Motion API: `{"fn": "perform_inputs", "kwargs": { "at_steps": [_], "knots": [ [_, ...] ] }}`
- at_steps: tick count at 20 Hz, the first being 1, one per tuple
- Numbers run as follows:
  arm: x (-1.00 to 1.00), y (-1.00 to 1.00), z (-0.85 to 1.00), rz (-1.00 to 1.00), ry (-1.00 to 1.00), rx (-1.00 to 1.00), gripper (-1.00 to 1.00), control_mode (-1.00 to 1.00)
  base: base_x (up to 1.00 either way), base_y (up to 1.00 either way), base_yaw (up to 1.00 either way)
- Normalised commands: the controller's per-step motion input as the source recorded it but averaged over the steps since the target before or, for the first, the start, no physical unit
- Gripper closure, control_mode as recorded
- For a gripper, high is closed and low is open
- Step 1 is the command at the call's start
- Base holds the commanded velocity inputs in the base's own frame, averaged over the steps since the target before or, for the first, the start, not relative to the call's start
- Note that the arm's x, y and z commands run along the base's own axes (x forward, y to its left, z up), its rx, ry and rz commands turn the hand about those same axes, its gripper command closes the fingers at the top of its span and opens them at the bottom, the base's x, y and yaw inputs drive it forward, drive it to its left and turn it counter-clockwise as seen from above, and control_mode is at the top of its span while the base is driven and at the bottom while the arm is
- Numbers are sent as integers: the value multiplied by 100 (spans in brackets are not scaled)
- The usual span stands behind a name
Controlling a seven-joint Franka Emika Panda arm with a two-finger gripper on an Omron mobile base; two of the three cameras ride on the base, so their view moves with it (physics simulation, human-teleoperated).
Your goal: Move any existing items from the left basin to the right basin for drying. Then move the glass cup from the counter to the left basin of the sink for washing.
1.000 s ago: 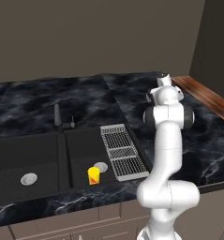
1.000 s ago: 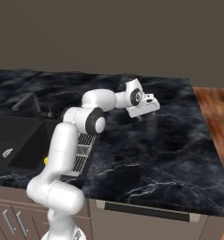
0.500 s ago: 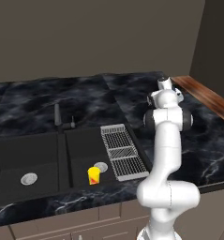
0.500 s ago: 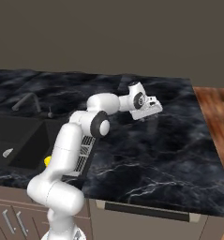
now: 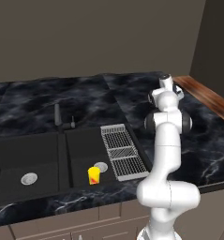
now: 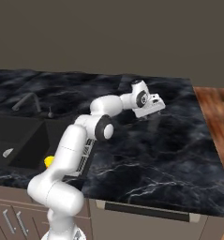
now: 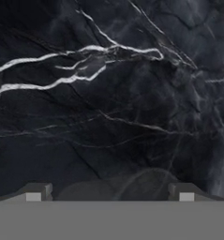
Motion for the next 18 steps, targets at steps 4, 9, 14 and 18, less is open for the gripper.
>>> {"fn": "perform_inputs", "kwargs": {
  "at_steps": [4, 9, 14, 18],
  "knots": [
    [0, 0, -38, 1, 0, 0, -100, -100, 0, 0, 0],
    [-13, 6, -51, 0, 0, 0, -100, -100, 0, 0, 0],
    [-40, 25, -64, 0, 1, 0, 100, -100, 0, 0, 0],
    [-52, 21, -62, 1, 4, 0, 100, -100, 0, 0, 0]
  ]
}}
